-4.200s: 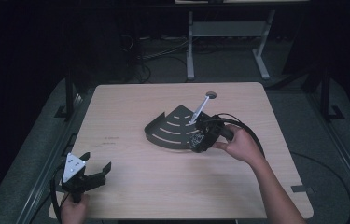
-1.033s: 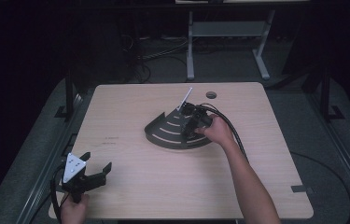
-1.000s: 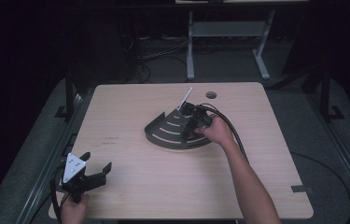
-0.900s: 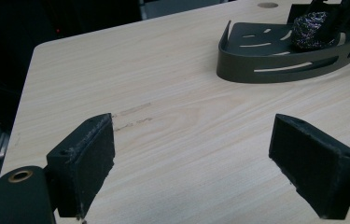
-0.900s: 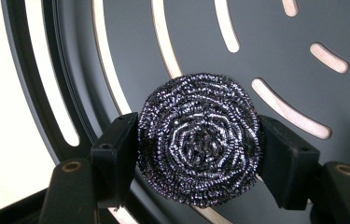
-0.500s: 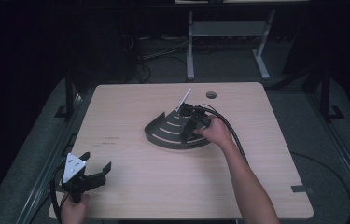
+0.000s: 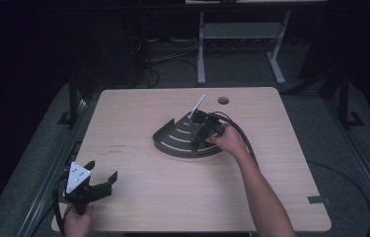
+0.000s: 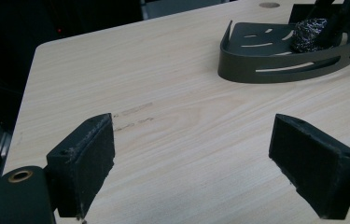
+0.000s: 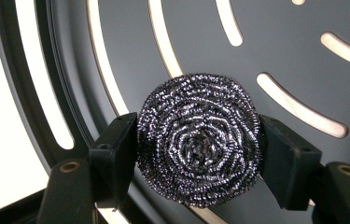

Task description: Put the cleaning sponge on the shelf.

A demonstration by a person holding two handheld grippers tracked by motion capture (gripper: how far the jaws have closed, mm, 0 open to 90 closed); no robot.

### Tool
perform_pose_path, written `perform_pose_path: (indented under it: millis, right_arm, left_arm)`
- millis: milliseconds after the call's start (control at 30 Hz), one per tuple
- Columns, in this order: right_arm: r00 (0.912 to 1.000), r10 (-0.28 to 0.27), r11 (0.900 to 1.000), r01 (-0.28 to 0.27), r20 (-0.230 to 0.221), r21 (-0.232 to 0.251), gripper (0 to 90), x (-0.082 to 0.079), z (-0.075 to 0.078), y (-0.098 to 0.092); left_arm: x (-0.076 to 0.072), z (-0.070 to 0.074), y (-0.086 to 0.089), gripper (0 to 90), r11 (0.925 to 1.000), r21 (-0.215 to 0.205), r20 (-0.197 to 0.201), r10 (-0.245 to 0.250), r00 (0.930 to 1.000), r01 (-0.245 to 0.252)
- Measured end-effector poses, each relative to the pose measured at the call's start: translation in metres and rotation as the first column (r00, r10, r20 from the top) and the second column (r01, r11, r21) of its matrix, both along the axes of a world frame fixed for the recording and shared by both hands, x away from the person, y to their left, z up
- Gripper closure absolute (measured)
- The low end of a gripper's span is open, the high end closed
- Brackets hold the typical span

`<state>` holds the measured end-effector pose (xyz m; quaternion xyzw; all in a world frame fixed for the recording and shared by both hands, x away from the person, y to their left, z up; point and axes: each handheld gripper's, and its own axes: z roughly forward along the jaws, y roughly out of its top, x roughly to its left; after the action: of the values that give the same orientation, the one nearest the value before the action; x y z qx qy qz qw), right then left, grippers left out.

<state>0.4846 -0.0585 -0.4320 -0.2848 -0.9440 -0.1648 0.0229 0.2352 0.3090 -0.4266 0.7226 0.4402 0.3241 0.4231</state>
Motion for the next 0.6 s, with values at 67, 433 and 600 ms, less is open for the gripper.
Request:
perform_pose_path:
  millis: [67, 433, 600]
  right_arm:
    - [1.0000, -0.001, 1.000, 0.001, -0.003, -0.003, 32.5, 0.0001, -0.0003, -0.0003]
    - [0.9999, 0.001, 1.000, -0.002, -0.010, -0.010, 29.1, 0.0017, -0.0040, 0.0010]
    - [1.0000, -0.003, 1.000, 0.003, -0.001, -0.003, 27.4, 0.0017, -0.0003, 0.0003]
  left_arm:
    - [0.0000, -0.0001, -0.0003, 13.8, 1.0000, -0.001, 0.001, 0.000, 1.0000, 0.000]
    - [-0.0001, -0.0001, 0.0001, 13.7, 1.0000, -0.003, -0.001, 0.004, 1.0000, -0.004]
    - [0.0012, -0.0006, -0.0011, 13.7, 1.0000, -0.004, -0.003, 0.004, 1.0000, -0.004]
